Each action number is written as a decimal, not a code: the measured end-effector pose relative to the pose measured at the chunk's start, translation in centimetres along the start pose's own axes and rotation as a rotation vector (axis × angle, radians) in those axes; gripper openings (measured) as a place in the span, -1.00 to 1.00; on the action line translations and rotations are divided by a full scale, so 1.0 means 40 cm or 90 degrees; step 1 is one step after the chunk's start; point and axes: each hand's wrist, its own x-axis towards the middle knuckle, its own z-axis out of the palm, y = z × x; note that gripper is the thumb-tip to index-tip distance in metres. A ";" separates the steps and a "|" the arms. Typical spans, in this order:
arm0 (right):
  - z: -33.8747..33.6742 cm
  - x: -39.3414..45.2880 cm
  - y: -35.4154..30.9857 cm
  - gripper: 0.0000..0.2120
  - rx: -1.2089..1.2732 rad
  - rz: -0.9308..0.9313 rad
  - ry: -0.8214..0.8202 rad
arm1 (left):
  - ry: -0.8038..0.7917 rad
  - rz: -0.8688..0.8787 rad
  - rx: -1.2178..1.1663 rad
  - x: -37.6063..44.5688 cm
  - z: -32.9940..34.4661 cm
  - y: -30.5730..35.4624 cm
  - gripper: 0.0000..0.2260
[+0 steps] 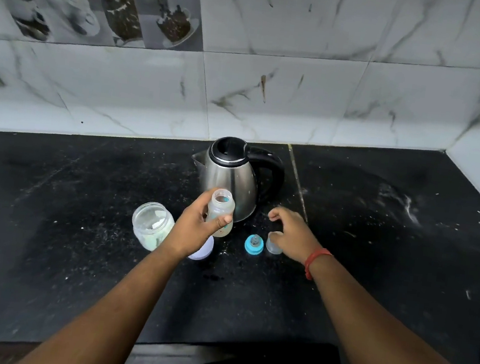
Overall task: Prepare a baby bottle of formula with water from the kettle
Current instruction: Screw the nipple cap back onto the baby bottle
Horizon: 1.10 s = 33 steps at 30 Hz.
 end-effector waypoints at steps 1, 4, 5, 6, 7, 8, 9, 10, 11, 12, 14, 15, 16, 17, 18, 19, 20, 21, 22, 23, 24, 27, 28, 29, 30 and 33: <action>0.010 -0.006 -0.005 -0.56 -0.037 -0.016 -0.014 | -0.002 0.002 0.002 -0.002 0.005 -0.004 -0.60; 0.048 -0.013 -0.011 -0.38 -0.168 -0.068 -0.036 | -0.009 -0.006 0.002 -0.012 0.017 -0.014 -0.61; 0.063 -0.012 -0.008 -0.31 -0.216 -0.080 -0.043 | -0.010 -0.009 0.005 -0.016 0.020 -0.018 -0.61; 0.078 -0.011 -0.004 -0.25 -0.258 -0.091 -0.050 | -0.012 -0.014 0.009 -0.020 0.023 -0.021 -0.61; 0.091 -0.011 -0.001 -0.20 -0.295 -0.100 -0.054 | -0.013 -0.019 0.013 -0.024 0.024 -0.024 -0.61; 0.100 -0.010 0.002 -0.17 -0.328 -0.109 -0.053 | -0.014 -0.025 0.017 -0.029 0.025 -0.025 -0.61; 0.107 -0.009 0.004 -0.16 -0.358 -0.117 -0.050 | -0.014 -0.028 0.024 -0.033 0.026 -0.026 -0.62; 0.111 -0.008 0.004 -0.15 -0.384 -0.124 -0.047 | -0.013 -0.029 0.032 -0.037 0.027 -0.028 -0.62; 0.115 -0.006 0.003 -0.16 -0.406 -0.130 -0.046 | -0.013 -0.030 0.039 -0.040 0.026 -0.029 -0.62; 0.117 -0.004 0.000 -0.18 -0.423 -0.135 -0.045 | -0.014 -0.032 0.042 -0.043 0.026 -0.030 -0.61; 0.120 0.002 -0.003 -0.25 -0.443 -0.142 -0.044 | -0.014 -0.037 0.042 -0.047 0.023 -0.032 -0.60; 0.120 0.005 -0.005 -0.28 -0.448 -0.146 -0.045 | -0.012 -0.039 0.041 -0.049 0.021 -0.031 -0.60; 0.120 0.007 -0.007 -0.30 -0.452 -0.151 -0.049 | -0.009 -0.039 0.040 -0.051 0.020 -0.028 -0.61; 0.119 0.010 -0.009 -0.33 -0.458 -0.156 -0.056 | -0.007 -0.039 0.040 -0.052 0.018 -0.027 -0.61; 0.118 0.013 -0.011 -0.35 -0.462 -0.161 -0.064 | -0.006 -0.040 0.038 -0.054 0.016 -0.024 -0.61; 0.118 0.015 -0.013 -0.38 -0.462 -0.164 -0.067 | -0.005 -0.043 0.035 -0.055 0.014 -0.022 -0.61; 0.117 0.017 -0.014 -0.42 -0.456 -0.168 -0.063 | -0.004 -0.045 0.032 -0.055 0.012 -0.020 -0.61; 0.117 0.020 -0.016 -0.45 -0.442 -0.169 -0.055 | -0.003 -0.043 0.030 -0.056 0.009 -0.019 -0.61; 0.116 0.021 -0.020 -0.49 -0.420 -0.170 -0.041 | -0.002 -0.039 0.027 -0.056 0.006 -0.018 -0.61; 0.115 0.024 -0.024 -0.53 -0.393 -0.167 -0.025 | 0.001 -0.035 0.025 -0.056 0.002 -0.017 -0.61; 0.111 0.024 -0.030 -0.56 -0.362 -0.160 -0.012 | 0.002 -0.031 0.022 -0.056 0.000 -0.016 -0.62; 0.082 0.024 -0.062 -0.59 -0.248 -0.124 0.001 | 0.003 -0.029 0.018 -0.055 -0.007 -0.019 -0.62; 0.064 0.023 -0.079 -0.60 -0.202 -0.114 0.009 | 0.006 -0.027 0.019 -0.054 -0.008 -0.019 -0.61; 0.044 0.023 -0.098 -0.62 -0.155 -0.106 0.022 | 0.010 -0.024 0.021 -0.053 -0.008 -0.022 -0.60; 0.022 0.024 -0.122 -0.63 -0.108 -0.104 0.040 | 0.015 -0.020 0.022 -0.051 -0.009 -0.023 -0.60; -0.047 0.028 -0.206 -0.63 0.016 -0.130 0.087 | 0.033 -0.011 0.026 -0.045 -0.012 -0.025 -0.59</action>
